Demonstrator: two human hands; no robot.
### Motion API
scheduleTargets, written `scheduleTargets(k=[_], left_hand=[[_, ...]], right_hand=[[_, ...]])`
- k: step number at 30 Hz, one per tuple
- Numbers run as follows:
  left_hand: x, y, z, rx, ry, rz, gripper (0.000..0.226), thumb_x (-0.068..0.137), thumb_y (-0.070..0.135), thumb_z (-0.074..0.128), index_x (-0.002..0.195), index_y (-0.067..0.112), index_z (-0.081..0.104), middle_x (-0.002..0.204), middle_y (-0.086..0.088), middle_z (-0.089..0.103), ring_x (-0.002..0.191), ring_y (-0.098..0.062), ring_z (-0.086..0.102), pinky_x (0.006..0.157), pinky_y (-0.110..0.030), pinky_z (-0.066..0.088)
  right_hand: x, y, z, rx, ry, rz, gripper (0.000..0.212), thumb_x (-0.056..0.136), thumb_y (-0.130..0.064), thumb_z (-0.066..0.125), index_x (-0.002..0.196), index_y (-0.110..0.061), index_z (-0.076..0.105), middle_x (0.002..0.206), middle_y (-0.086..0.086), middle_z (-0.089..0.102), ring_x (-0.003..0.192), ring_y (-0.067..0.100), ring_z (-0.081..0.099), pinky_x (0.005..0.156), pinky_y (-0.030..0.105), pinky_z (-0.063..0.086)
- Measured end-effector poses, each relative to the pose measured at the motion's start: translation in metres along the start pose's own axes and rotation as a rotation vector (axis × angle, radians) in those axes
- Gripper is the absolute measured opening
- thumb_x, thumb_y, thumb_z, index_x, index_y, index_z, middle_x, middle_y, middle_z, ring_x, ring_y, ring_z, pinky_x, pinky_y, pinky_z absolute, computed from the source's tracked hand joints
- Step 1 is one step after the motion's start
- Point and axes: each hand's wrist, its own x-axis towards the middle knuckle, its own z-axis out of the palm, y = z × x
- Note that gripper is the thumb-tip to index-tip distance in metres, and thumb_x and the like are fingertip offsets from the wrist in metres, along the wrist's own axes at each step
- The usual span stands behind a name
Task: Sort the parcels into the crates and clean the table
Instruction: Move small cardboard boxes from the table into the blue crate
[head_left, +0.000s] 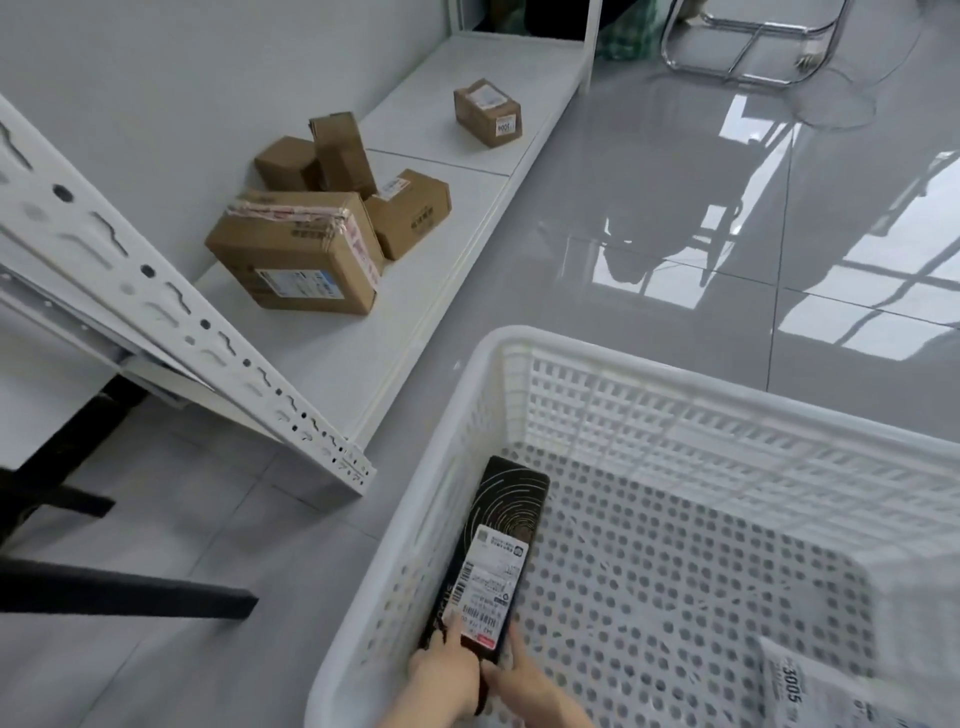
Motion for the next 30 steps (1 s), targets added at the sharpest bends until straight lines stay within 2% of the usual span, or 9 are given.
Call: scheduleTargets(k=[2,4,7,14,18,25,27,29,30], left_hand=[[-0.004,-0.004,-0.004,0.026,0.019,0.080,0.062,0.096,0.014,0.037,0.150,0.002,0.009,0.159,-0.008,-0.004,0.146,-0.024,0.003,0.119,-0.037,0.012],[-0.030,0.002,-0.019,-0.044,0.035,0.158,0.065,0.095,0.010,0.037,0.151,0.004,0.004,0.159,-0.006,-0.002,0.147,-0.019,0.000,0.120,-0.032,0.009],[-0.105,0.015,-0.054,-0.264,0.094,0.203,0.062,0.097,0.009,0.034,0.152,0.013,0.004,0.160,0.002,0.001,0.146,-0.011,0.002,0.119,-0.028,0.008],[-0.267,0.038,-0.155,-0.538,0.128,0.324,0.055,0.101,0.017,0.033,0.151,0.025,0.013,0.158,0.008,0.011,0.145,-0.010,0.013,0.118,-0.026,0.014],[-0.369,0.053,-0.245,-0.659,0.298,0.401,0.053,0.101,0.011,0.028,0.150,0.028,0.017,0.157,0.009,0.017,0.143,-0.009,0.019,0.113,-0.021,0.017],[-0.532,0.052,-0.403,-0.747,0.702,0.489,0.051,0.100,0.014,0.034,0.149,0.020,0.023,0.155,0.000,0.025,0.143,-0.017,0.023,0.115,-0.031,0.021],[-0.566,0.047,-0.428,-0.777,0.752,0.493,0.051,0.100,0.017,0.037,0.149,0.018,0.025,0.151,-0.003,0.034,0.135,-0.024,0.036,0.108,-0.033,0.032],[-0.607,0.032,-0.438,-0.826,0.766,0.486,0.053,0.099,0.020,0.041,0.149,0.018,0.025,0.137,-0.005,0.046,0.110,-0.021,0.055,0.086,-0.022,0.044],[-0.618,0.026,-0.442,-0.826,0.749,0.497,0.055,0.099,0.021,0.043,0.150,0.018,0.024,0.135,-0.004,0.046,0.104,-0.016,0.055,0.080,-0.015,0.043]], right_hand=[[-0.013,-0.013,-0.011,0.127,0.065,-0.040,0.065,0.098,-0.014,0.047,0.150,-0.012,0.008,0.153,0.009,0.026,0.135,0.026,0.038,0.094,0.018,0.041],[-0.038,-0.020,-0.021,0.264,0.175,-0.063,0.064,0.099,-0.014,0.046,0.151,-0.016,0.011,0.157,0.007,0.018,0.140,0.024,0.029,0.107,0.030,0.035],[-0.113,-0.047,-0.022,0.399,0.241,-0.070,0.058,0.100,-0.020,0.045,0.151,-0.021,0.017,0.157,0.006,0.019,0.143,0.024,0.024,0.110,0.040,0.029],[-0.282,-0.166,-0.032,0.376,0.357,-0.280,0.047,0.101,-0.015,0.042,0.147,-0.016,0.031,0.150,0.006,0.035,0.137,0.022,0.035,0.109,0.036,0.030],[-0.382,-0.268,-0.054,0.328,0.386,-0.453,0.042,0.101,-0.015,0.041,0.143,-0.014,0.038,0.145,0.006,0.043,0.133,0.019,0.041,0.105,0.029,0.033],[-0.549,-0.426,-0.077,0.162,0.420,-0.773,0.041,0.101,-0.016,0.041,0.142,-0.012,0.040,0.143,0.005,0.046,0.129,0.016,0.044,0.096,0.021,0.033],[-0.581,-0.453,-0.077,0.140,0.458,-0.844,0.040,0.100,-0.017,0.043,0.141,-0.013,0.044,0.140,0.005,0.049,0.126,0.017,0.047,0.095,0.022,0.035],[-0.610,-0.470,-0.064,0.123,0.451,-0.887,0.040,0.099,-0.020,0.045,0.139,-0.014,0.045,0.137,0.006,0.052,0.120,0.018,0.051,0.092,0.024,0.036],[-0.618,-0.477,-0.057,0.121,0.438,-0.901,0.041,0.099,-0.021,0.045,0.139,-0.014,0.045,0.135,0.006,0.052,0.116,0.017,0.051,0.090,0.025,0.036]])
